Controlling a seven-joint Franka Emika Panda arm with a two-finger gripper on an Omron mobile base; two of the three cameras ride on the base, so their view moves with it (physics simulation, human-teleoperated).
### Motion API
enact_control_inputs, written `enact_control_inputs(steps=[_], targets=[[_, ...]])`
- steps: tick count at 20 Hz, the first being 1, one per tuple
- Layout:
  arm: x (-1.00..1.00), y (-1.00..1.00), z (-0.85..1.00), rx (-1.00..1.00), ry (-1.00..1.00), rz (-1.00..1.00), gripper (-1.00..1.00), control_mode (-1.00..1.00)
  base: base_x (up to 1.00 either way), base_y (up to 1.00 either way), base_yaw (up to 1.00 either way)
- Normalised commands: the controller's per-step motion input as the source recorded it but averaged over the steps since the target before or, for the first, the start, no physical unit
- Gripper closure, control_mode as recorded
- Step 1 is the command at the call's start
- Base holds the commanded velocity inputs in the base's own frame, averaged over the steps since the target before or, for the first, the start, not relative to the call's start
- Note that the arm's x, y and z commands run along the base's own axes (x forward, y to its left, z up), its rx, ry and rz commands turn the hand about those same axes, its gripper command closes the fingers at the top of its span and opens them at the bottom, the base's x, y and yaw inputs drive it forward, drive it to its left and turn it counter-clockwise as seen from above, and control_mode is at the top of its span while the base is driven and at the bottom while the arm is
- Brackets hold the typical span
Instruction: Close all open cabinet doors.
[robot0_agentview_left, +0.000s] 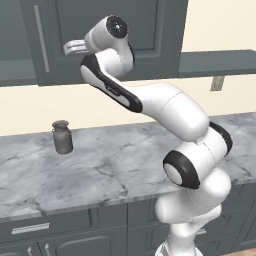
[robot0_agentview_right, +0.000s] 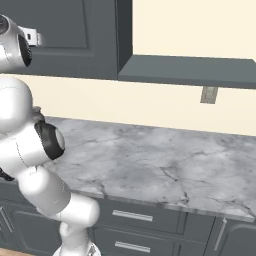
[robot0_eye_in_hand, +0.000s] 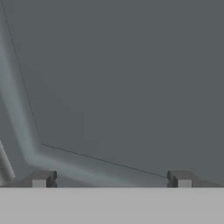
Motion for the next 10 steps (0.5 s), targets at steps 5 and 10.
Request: enact_control_inputs(steps=[5, 10], targets=[[0.45, 0.08, -0.13, 0.0, 0.0, -0.11, -1.0, -1.0, 0.0, 0.0, 0.0], [0.27, 0.08, -0.2, -0.01, 0.0, -0.13, -1.0, -1.0, 0.0, 0.0, 0.0]])
